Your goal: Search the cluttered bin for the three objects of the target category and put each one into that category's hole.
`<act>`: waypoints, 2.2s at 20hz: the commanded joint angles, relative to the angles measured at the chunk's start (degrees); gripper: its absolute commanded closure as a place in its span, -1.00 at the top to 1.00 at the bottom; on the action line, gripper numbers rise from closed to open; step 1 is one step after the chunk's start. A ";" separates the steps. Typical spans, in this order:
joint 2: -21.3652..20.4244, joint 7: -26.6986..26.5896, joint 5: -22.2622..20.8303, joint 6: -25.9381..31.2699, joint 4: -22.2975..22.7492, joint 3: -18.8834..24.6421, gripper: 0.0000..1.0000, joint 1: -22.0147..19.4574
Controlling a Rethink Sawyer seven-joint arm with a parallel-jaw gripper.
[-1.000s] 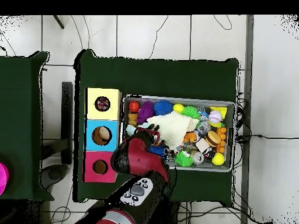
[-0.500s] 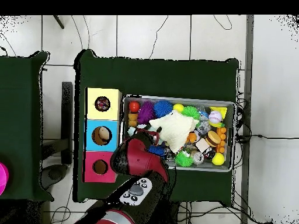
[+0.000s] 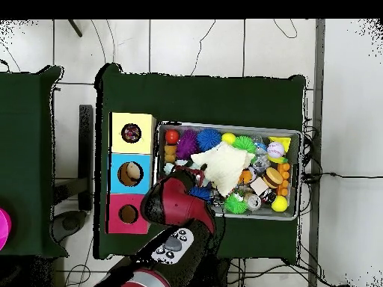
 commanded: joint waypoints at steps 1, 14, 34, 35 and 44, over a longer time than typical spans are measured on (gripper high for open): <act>3.99 4.34 -0.45 13.66 -2.62 -0.56 1.00 1.90; 11.73 9.04 3.62 14.47 -5.79 -7.04 1.00 6.69; 4.42 6.11 -2.01 11.28 -2.40 1.46 -1.00 0.56; 1.05 5.23 -3.97 10.51 -0.55 5.44 -1.00 -2.55; -7.23 0.88 -8.09 23.58 -1.52 11.93 -1.00 -9.27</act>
